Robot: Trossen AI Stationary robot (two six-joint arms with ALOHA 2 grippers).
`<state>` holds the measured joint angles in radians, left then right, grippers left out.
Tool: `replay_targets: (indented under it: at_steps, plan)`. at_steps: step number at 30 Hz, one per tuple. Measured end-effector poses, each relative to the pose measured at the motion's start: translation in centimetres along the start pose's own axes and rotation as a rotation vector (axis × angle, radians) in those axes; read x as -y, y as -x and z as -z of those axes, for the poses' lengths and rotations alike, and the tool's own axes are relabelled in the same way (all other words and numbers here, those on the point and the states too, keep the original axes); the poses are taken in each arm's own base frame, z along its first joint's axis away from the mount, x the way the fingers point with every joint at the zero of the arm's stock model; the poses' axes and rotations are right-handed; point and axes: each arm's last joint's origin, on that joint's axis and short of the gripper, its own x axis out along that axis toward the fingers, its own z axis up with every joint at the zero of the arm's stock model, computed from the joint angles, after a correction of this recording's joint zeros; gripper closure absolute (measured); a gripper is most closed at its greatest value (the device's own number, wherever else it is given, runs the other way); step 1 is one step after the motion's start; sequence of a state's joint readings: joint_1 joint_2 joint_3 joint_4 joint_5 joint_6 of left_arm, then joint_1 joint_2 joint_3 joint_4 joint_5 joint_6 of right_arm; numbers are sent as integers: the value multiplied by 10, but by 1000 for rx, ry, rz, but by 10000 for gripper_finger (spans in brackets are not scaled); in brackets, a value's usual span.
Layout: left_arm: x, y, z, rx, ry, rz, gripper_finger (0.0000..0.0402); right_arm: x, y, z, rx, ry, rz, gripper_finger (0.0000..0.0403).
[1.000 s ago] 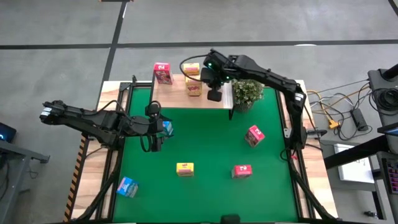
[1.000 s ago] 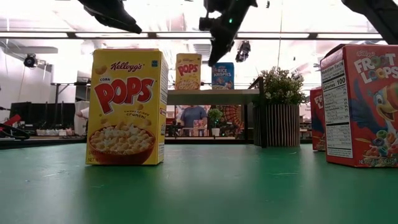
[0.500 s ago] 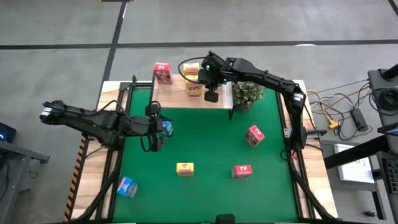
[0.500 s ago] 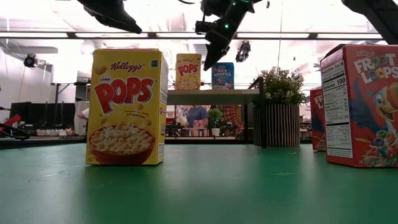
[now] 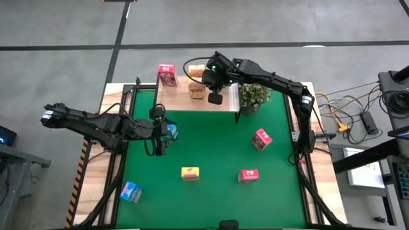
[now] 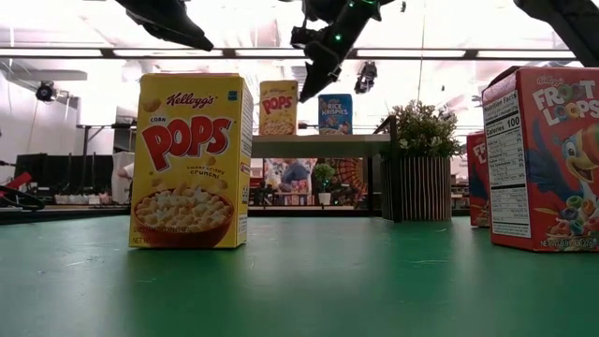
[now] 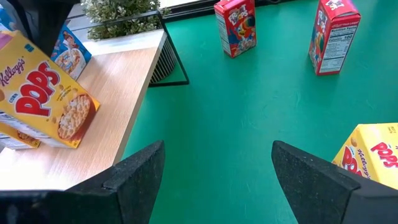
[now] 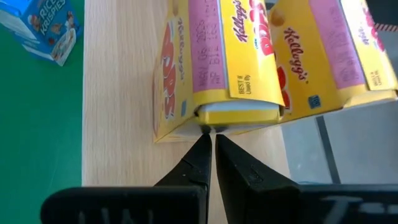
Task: Stack cereal on shelf
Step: Put the top yellow cereal box on the shelf aligned with the other yellow cereal box, then put the yellow cereal box on the shelf aligned with the other yellow cereal boxes
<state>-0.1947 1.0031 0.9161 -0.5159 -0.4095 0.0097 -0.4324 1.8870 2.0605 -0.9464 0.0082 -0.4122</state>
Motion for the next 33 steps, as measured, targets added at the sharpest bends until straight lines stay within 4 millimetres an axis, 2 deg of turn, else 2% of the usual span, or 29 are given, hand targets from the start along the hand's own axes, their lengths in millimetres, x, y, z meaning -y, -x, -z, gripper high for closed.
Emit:
replay_targets:
  at_steps: [14,20,23,26,33]
  plan:
    - [0,0,0,0,0,0,123,0,1,0,5,5,2,390]
    - [0,0,0,0,32,0,123,-7,18,0,-33,-28,-23,390]
    - [1,0,0,-1,65,2,123,-20,30,-3,-41,-48,-60,390]
    - [4,-2,0,-5,95,13,123,-41,40,-7,-46,-51,-102,390]
    - [30,3,-1,13,61,99,123,-115,50,-19,-55,-5,-223,390]
